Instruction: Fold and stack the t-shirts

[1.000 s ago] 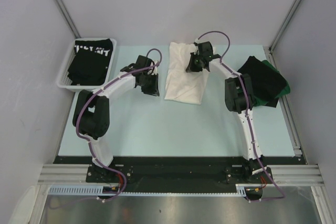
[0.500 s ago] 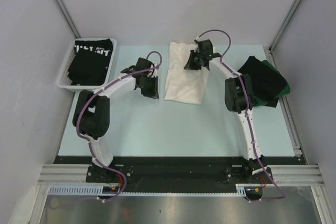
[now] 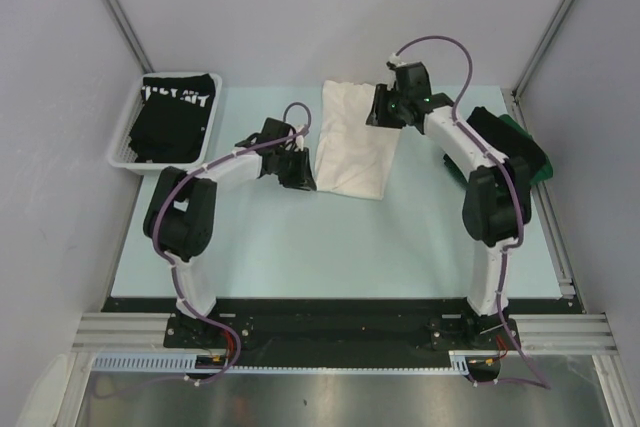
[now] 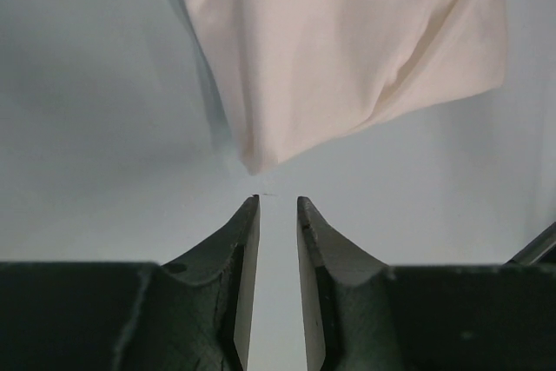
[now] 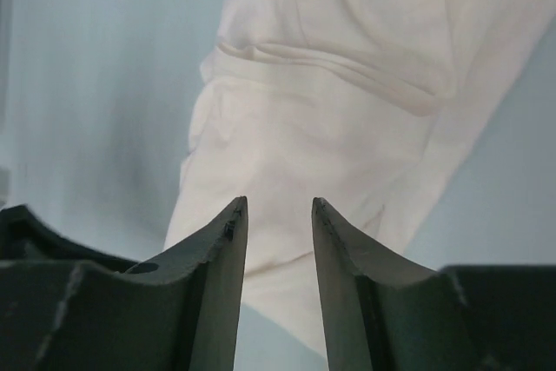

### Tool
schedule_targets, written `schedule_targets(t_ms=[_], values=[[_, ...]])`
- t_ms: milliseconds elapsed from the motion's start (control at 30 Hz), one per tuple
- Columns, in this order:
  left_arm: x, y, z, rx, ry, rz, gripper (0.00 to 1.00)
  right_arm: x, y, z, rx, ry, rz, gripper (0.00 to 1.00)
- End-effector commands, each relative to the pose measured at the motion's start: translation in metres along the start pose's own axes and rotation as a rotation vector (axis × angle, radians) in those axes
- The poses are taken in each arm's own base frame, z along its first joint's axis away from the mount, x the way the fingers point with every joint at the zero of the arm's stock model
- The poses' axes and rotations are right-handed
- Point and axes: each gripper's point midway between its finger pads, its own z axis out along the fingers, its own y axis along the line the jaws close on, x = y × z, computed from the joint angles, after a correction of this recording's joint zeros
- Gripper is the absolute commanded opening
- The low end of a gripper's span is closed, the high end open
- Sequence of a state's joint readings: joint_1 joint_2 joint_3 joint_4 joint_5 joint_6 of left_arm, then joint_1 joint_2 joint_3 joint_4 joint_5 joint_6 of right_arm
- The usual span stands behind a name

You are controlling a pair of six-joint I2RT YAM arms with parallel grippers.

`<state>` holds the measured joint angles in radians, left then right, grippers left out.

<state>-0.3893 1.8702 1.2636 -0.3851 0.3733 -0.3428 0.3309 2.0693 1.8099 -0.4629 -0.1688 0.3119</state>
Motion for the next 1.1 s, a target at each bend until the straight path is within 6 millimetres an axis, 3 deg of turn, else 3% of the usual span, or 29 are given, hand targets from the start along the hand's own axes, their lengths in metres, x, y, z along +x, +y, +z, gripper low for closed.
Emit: schedule_targets(t_ms=[0,233,433,600,733,1067], values=[[-0.017,-0.009,0.011,0.081,-0.050,-0.001,0.29,-0.014,-0.006,-0.055,0.053,-0.061,-0.045,0.41],[-0.022,0.003,0.029,0.036,-0.031,-0.030,0.35,0.002,-0.021,-0.087,0.102,-0.046,-0.037,0.43],[-0.032,0.008,0.031,-0.004,-0.045,-0.025,0.44,-0.005,-0.023,-0.101,0.120,-0.075,-0.036,0.46],[-0.040,0.006,0.031,-0.003,-0.055,-0.021,0.50,-0.005,-0.022,-0.102,0.112,-0.071,-0.025,0.48],[-0.036,0.007,0.037,0.008,-0.035,-0.030,0.50,0.000,-0.023,-0.100,0.112,-0.055,-0.013,0.48],[-0.028,0.012,0.047,0.004,-0.007,-0.058,0.44,0.022,-0.027,-0.103,0.121,-0.010,0.034,0.49]])
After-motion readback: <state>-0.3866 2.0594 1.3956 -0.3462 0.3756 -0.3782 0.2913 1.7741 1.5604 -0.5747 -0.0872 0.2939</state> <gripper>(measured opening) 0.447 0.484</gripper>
